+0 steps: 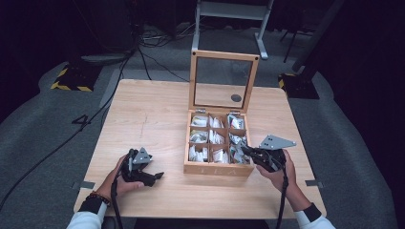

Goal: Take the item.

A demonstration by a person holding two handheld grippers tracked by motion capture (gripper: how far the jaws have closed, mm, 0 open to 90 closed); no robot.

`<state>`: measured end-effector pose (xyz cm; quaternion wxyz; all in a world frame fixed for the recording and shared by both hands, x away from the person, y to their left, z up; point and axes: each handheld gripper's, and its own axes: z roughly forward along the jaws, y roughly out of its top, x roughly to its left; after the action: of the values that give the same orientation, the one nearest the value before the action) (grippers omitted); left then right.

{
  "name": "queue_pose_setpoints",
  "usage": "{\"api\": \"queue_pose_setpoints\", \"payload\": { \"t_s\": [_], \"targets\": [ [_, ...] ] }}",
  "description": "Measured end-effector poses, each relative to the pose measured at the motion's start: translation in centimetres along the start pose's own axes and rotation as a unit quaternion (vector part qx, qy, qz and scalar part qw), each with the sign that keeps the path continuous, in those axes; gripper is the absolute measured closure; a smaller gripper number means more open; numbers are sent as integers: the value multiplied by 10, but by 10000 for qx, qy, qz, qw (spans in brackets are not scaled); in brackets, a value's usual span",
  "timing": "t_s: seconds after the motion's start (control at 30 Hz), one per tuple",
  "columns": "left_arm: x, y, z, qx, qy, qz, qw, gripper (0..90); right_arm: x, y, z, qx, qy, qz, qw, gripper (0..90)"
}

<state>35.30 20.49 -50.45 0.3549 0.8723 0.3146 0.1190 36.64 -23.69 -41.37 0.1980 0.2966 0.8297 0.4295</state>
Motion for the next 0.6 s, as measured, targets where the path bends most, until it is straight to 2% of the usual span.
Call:
{"api": "queue_pose_setpoints", "payload": {
  "t_s": [0.33, 0.6],
  "targets": [
    [0, 0, 0, 2, 1, 1, 10000, 172, 0, 4, -10, -281, -48, -3, 9996, 887],
    [0, 0, 0, -1, -1, 1, 10000, 172, 1, 8, -15, -460, 43, -51, 9989, 887]
  ]
}}
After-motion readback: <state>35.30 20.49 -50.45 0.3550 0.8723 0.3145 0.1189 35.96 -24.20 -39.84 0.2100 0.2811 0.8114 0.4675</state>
